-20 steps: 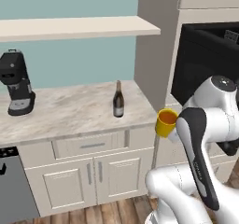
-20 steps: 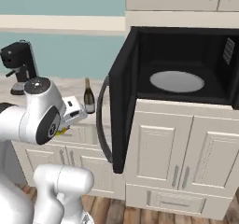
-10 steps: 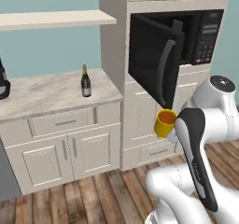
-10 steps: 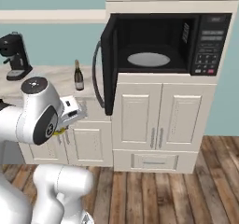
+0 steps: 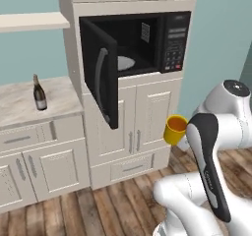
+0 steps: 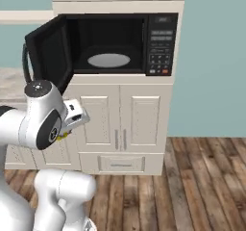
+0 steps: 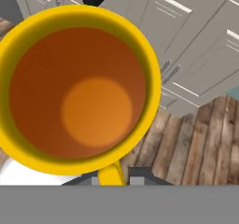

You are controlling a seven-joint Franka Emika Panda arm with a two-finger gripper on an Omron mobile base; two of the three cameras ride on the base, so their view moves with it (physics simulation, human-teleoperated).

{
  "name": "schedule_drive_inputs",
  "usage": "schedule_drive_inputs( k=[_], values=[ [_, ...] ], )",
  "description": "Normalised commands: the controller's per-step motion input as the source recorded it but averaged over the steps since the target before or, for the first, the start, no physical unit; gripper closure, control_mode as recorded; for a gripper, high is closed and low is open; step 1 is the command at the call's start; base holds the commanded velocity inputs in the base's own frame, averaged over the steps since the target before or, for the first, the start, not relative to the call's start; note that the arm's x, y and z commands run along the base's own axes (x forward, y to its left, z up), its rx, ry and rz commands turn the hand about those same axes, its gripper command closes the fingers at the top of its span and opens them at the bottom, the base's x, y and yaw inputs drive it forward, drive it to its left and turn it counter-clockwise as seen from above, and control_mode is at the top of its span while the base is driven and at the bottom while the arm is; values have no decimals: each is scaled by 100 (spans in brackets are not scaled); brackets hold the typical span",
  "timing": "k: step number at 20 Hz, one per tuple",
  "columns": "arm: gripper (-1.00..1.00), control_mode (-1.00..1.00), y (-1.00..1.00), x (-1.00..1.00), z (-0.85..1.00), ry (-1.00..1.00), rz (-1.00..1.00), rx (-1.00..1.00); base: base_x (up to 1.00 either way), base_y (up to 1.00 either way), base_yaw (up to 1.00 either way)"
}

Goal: Place the microwavable item in the microwave. Then, close the microwave door and press the start button.

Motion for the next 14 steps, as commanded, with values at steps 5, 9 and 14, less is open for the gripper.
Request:
schedule_drive_inputs(
  k=[5,9,14],
  values=[
    [100,100,0,0,0,0,0,0,84,-36,1],
    [100,100,0,0,0,0,0,0,100,-17,15],
    [100,100,0,0,0,0,0,0,74,-31,24]
  ],
)
